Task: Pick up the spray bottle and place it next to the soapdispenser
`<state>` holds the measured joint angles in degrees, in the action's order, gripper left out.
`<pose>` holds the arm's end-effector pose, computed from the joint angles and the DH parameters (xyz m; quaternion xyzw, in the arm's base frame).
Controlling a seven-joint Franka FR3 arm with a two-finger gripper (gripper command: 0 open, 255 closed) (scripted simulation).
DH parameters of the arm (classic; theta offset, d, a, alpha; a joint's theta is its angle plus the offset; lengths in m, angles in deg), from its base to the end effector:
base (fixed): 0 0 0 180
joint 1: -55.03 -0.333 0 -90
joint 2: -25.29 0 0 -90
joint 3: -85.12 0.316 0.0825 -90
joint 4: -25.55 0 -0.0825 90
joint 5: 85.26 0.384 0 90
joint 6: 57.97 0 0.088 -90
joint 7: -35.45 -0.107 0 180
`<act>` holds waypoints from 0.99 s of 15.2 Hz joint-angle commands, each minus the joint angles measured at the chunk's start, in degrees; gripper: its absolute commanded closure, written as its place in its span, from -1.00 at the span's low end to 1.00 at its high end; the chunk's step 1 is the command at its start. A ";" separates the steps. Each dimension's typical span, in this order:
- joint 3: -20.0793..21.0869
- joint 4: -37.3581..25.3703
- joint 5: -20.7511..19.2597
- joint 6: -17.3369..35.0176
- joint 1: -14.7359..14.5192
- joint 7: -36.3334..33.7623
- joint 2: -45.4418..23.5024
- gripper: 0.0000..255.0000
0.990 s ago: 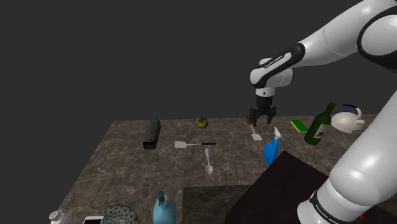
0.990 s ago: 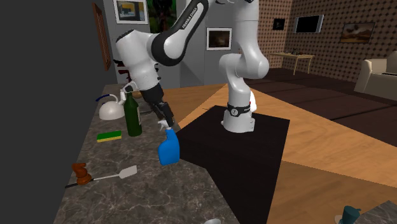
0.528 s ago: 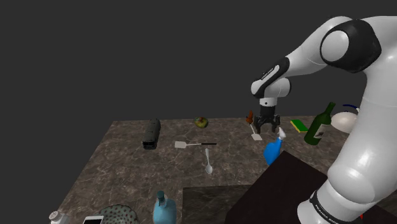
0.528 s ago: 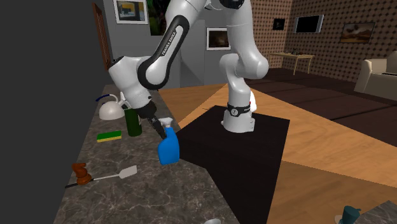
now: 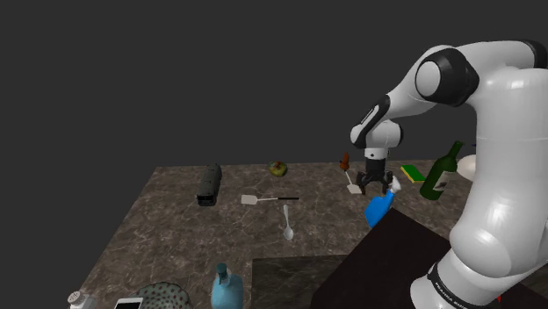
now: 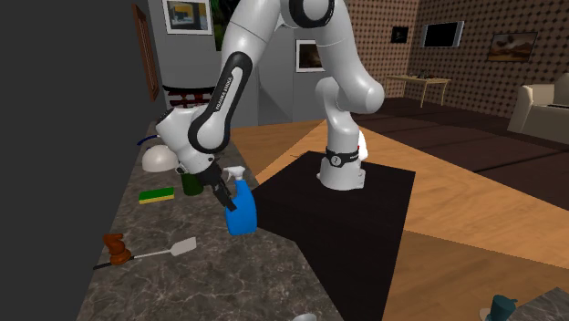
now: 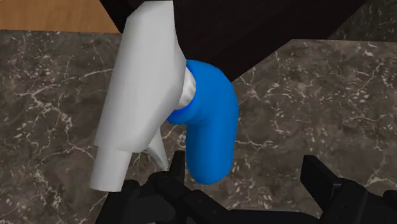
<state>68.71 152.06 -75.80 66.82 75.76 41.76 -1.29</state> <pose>0.3912 -0.3004 0.1467 -0.9193 0.3183 0.2185 0.0762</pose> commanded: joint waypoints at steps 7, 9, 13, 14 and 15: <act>0.77 1.76 1.24 4.05 0.29 0.70 -2.45 -1.00; 0.77 1.76 1.24 4.05 0.29 0.70 -2.45 -1.00; 0.77 1.76 1.24 4.04 0.29 0.70 -2.44 1.00; 0.77 1.76 1.24 4.04 0.29 0.70 -2.44 1.00; 0.77 1.75 1.24 4.04 0.29 0.70 -2.44 1.00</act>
<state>69.48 153.80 -74.56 70.87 76.05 42.46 -3.71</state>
